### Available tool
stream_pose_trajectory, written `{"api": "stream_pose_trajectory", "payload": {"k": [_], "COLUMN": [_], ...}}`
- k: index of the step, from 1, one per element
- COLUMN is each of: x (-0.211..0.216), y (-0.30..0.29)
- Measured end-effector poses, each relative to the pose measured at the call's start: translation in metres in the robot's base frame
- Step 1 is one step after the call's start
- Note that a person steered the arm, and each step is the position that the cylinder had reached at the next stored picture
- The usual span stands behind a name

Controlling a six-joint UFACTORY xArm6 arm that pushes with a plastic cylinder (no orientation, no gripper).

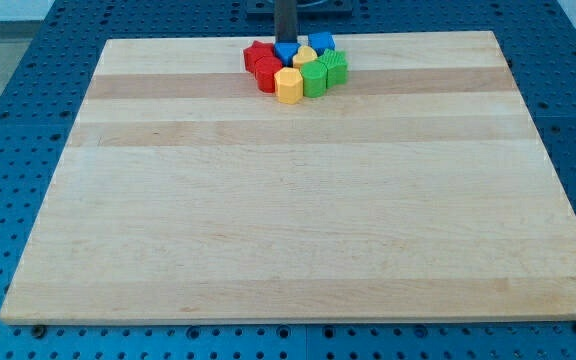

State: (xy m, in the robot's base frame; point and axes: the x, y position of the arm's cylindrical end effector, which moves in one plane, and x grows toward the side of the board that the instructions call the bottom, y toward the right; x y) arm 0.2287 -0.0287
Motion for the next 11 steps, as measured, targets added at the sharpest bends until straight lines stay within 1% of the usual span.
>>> {"api": "stream_pose_trajectory", "payload": {"k": [2, 6, 7, 8, 11], "x": [0.061, 0.181, 0.195, 0.182, 0.115], "y": [-0.010, -0.067, -0.084, -0.094, -0.087]}}
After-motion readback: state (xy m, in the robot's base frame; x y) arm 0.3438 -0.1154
